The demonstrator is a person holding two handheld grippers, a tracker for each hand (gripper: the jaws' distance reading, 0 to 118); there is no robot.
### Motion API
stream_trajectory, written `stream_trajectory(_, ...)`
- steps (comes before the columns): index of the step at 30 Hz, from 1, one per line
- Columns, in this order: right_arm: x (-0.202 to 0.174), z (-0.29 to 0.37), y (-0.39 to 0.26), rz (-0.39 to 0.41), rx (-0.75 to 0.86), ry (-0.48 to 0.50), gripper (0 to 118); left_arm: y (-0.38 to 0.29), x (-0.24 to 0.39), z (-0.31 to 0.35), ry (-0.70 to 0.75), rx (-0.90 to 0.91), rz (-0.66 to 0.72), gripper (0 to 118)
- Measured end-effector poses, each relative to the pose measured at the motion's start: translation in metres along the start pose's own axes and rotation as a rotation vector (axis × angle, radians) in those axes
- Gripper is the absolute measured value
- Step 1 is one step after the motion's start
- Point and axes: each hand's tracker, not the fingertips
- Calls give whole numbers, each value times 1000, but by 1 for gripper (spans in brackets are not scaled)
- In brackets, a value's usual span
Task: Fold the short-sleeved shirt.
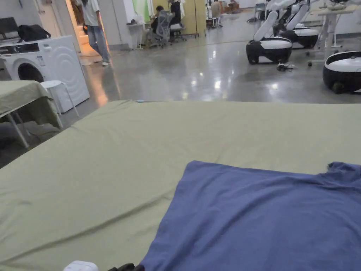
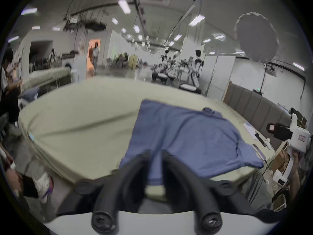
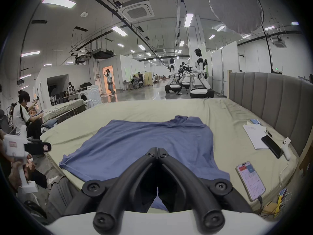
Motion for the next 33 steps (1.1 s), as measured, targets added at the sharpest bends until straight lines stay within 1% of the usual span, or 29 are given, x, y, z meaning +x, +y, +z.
stream_trajectory(1, 1, -1, -2, 0, -14, -1, 0, -8, -8, -5, 18, -26, -8, 34)
stream_trajectory(2, 1, -1, -4, -1, -23, -3, 0, -13, -12, -12, 6, -64, -13, 54)
stream_trajectory(3, 2, -2, -6, -4, -36, -2, 0, -15, -15, -14, 22, -60, -12, 65)
stream_trajectory(6, 5, -2, -8, -18, -49, -5, 0, -18, -26, -28, 37, -86, 32, 66)
stream_trajectory(8, 7, -3, -10, -32, -55, -8, 0, -20, -30, -38, 58, -87, 17, 66)
stream_trajectory(10, 8, -2, -10, -39, -59, -17, 0, -24, -29, -49, 76, -147, -15, 66)
stream_trajectory(14, 14, 0, -13, -36, -81, -45, 0, -39, -22, -74, 73, -236, -67, 65)
stream_trajectory(15, 16, 1, -14, -35, -87, -53, 0, -38, -19, -76, 101, -227, -111, 64)
stream_trajectory(16, 18, 2, -16, -32, -92, -64, 0, -36, -13, -78, 107, -229, -145, 62)
stream_trajectory(17, 19, 4, -17, -29, -96, -75, 0, -34, -9, -82, 120, -255, -170, 57)
stream_trajectory(18, 22, 6, -18, -27, -100, -83, 0, -33, -5, -82, 123, -263, -194, 44)
stream_trajectory(19, 24, 8, -20, -27, -105, -93, 0, -32, -1, -83, 97, -262, -208, 13)
stream_trajectory(21, 32, 11, -23, -25, -120, -115, 0, -35, 10, -90, 35, -274, -166, 11)
stream_trajectory(22, 36, 13, -25, -27, -129, -133, 0, -37, 13, -91, 125, -296, -233, 10)
stream_trajectory(24, 46, 19, -28, -33, -136, -176, 0, -37, 23, -94, 132, -305, -335, 10)
stream_trajectory(25, 53, 23, -30, -52, -136, -216, 2, -36, 24, -94, 138, -307, -335, 10)
stream_trajectory(26, 59, 28, -31, -70, -133, -240, 14, -37, 25, -93, 138, -313, -327, 10)
stream_trajectory(27, 66, 33, -34, -89, -128, -250, 14, -36, 25, -94, 142, -316, -331, 10)
stream_trajectory(28, 75, 40, -38, -108, -121, -233, 20, -35, 26, -95, 147, -319, -330, 10)
stream_trajectory(29, 84, 46, -43, -120, -127, -226, 35, -36, 28, -96, 152, -323, -333, 10)
stream_trajectory(31, 92, 55, -52, -142, -172, -304, 85, -36, 34, -91, 167, -322, -346, 10)
stream_trajectory(32, 97, 58, -58, -165, -191, -322, 86, -37, 36, -91, 175, -319, -348, 10)
stream_trajectory(33, 101, 58, -63, -206, -227, -313, 84, -37, 38, -91, 182, -317, -350, 10)
